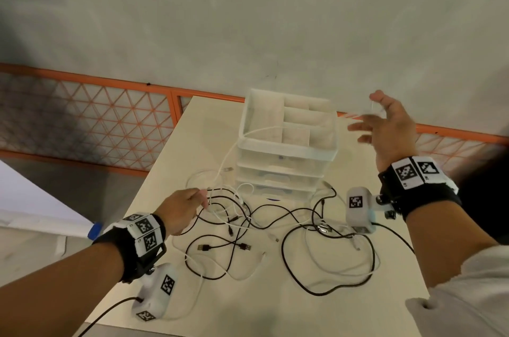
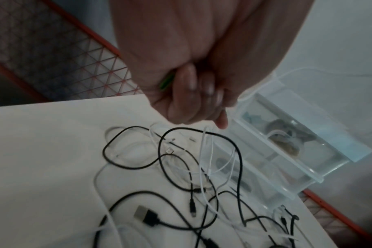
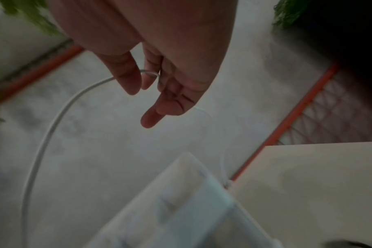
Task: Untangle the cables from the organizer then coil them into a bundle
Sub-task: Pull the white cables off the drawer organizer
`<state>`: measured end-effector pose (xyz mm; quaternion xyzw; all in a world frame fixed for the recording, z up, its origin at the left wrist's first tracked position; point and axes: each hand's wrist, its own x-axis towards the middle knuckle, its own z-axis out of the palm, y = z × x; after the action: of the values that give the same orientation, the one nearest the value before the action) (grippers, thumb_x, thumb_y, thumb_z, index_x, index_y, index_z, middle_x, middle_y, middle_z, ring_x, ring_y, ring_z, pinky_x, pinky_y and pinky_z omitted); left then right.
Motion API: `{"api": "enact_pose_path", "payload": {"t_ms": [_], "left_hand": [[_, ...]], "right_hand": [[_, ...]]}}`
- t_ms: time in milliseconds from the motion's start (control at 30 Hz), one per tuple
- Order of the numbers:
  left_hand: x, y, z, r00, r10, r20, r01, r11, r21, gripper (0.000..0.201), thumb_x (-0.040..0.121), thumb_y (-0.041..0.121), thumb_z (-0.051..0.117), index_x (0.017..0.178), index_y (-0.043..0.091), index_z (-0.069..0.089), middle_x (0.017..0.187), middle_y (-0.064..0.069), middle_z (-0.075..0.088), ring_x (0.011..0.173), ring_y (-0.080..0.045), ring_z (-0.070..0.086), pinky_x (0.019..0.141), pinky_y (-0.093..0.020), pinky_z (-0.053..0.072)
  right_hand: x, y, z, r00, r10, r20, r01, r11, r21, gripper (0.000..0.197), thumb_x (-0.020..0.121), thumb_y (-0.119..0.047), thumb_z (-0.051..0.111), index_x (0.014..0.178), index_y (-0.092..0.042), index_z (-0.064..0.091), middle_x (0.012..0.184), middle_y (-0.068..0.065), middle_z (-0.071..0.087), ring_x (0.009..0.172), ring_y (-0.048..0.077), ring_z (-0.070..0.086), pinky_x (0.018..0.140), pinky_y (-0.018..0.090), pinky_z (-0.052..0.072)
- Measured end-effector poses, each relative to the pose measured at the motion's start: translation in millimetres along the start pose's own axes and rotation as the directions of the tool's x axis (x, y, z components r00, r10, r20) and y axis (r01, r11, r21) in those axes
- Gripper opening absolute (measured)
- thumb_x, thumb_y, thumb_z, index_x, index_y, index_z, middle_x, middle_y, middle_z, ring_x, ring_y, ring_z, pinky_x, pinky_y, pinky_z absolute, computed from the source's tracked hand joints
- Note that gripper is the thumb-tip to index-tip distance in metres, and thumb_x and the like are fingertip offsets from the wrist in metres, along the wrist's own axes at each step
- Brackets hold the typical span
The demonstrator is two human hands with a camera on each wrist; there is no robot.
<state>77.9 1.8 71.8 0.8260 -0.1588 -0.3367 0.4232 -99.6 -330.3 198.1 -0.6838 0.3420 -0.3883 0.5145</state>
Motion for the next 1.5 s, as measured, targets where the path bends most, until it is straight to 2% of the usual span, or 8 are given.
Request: {"api": "enact_pose_path", "payload": {"t_ms": [200, 333, 533, 700, 800, 967, 1200, 1500], "left_hand": [[-10, 31, -14, 0.978, 0.175, -0.111, -0.181, 0.983, -0.04, 0.031, 0.101, 0.034, 0.048, 0.087, 0.02, 0.072, 0.043, 0.008, 0.033, 0.038, -0.012, 0.026, 0.04, -0.018, 0.023], [-26, 54, -10, 0.934, 0.356, 0.029, -0.357, 0.926, 0.119, 0.024, 0.1, 0.033, 0.053, 0.091, 0.029, 0.075, 0.044, 0.009, 0.044, 0.041, -0.004, 0.038, 0.045, -0.015, 0.034], [-36, 64, 10, 0.881, 0.456, 0.125, -0.472, 0.861, 0.189, 0.032, 0.091, 0.057, 0.054, 0.082, 0.033, 0.074, 0.089, -0.024, 0.067, 0.074, -0.03, 0.058, 0.075, -0.038, 0.048], [-45, 44, -5, 0.955, 0.298, -0.003, -0.295, 0.947, 0.129, 0.03, 0.099, 0.023, 0.049, 0.08, 0.018, 0.071, 0.051, 0.019, 0.058, 0.05, -0.002, 0.049, 0.051, -0.014, 0.035], [-44, 23, -11, 0.974, 0.21, -0.088, -0.2, 0.974, 0.109, 0.031, 0.1, 0.02, 0.042, 0.082, 0.019, 0.067, 0.051, 0.009, 0.057, 0.053, -0.01, 0.046, 0.053, -0.023, 0.035], [-45, 19, -7, 0.975, 0.186, -0.122, -0.19, 0.982, -0.022, 0.027, 0.102, 0.022, 0.042, 0.093, 0.017, 0.067, 0.056, 0.002, 0.063, 0.054, -0.014, 0.043, 0.051, -0.023, 0.036], [-42, 39, -1, 0.96, 0.245, -0.138, -0.256, 0.964, -0.07, 0.025, 0.101, 0.018, 0.045, 0.091, 0.017, 0.068, 0.06, 0.001, 0.064, 0.049, -0.012, 0.039, 0.049, -0.022, 0.034], [-31, 37, -5, 0.953, 0.248, -0.174, -0.257, 0.966, -0.03, 0.025, 0.099, 0.018, 0.047, 0.088, 0.017, 0.069, 0.064, 0.005, 0.068, 0.053, -0.012, 0.046, 0.06, -0.028, 0.039]], "right_hand": [[-50, 74, -13, 0.954, 0.299, -0.036, -0.272, 0.806, -0.525, 0.058, 0.077, -0.023, 0.065, 0.134, -0.027, 0.057, 0.117, 0.003, 0.068, 0.099, 0.028, 0.068, 0.093, 0.045, 0.055], [-116, 51, 27, 0.975, 0.072, 0.212, 0.02, 0.916, -0.401, 0.056, 0.087, -0.022, 0.075, 0.136, -0.039, 0.052, 0.091, -0.009, 0.069, 0.065, 0.012, 0.062, 0.069, 0.024, 0.05], [-149, 68, 79, 0.703, 0.287, 0.651, 0.117, 0.856, -0.504, 0.013, 0.093, -0.042, 0.068, 0.085, -0.034, 0.073, 0.056, -0.008, 0.062, 0.048, 0.0, 0.053, 0.063, 0.023, 0.049], [-112, 97, 57, 0.958, 0.263, 0.116, -0.161, 0.826, -0.541, 0.028, 0.095, -0.022, 0.063, 0.121, -0.031, 0.063, 0.103, -0.015, 0.073, 0.092, 0.019, 0.071, 0.091, 0.038, 0.055], [-127, 98, 66, 0.978, 0.115, 0.175, 0.0, 0.834, -0.552, 0.039, 0.091, -0.018, 0.066, 0.125, -0.025, 0.048, 0.11, -0.015, 0.063, 0.088, 0.019, 0.066, 0.086, 0.034, 0.05], [-170, 118, 113, 0.718, 0.204, 0.665, 0.26, 0.808, -0.529, 0.02, 0.091, -0.021, 0.064, 0.108, -0.029, 0.07, 0.114, -0.01, 0.071, 0.08, 0.007, 0.064, 0.085, 0.029, 0.053], [-167, 108, 172, 0.732, 0.455, 0.507, -0.028, 0.764, -0.644, 0.066, 0.094, -0.037, 0.057, 0.154, -0.024, 0.034, 0.148, 0.004, 0.053, 0.13, 0.028, 0.056, 0.103, 0.038, 0.051], [-165, 126, 168, 0.613, 0.462, 0.641, 0.056, 0.784, -0.619, 0.043, 0.088, -0.039, 0.068, 0.129, -0.026, 0.064, 0.131, -0.004, 0.065, 0.118, 0.017, 0.063, 0.099, 0.028, 0.048]]}}
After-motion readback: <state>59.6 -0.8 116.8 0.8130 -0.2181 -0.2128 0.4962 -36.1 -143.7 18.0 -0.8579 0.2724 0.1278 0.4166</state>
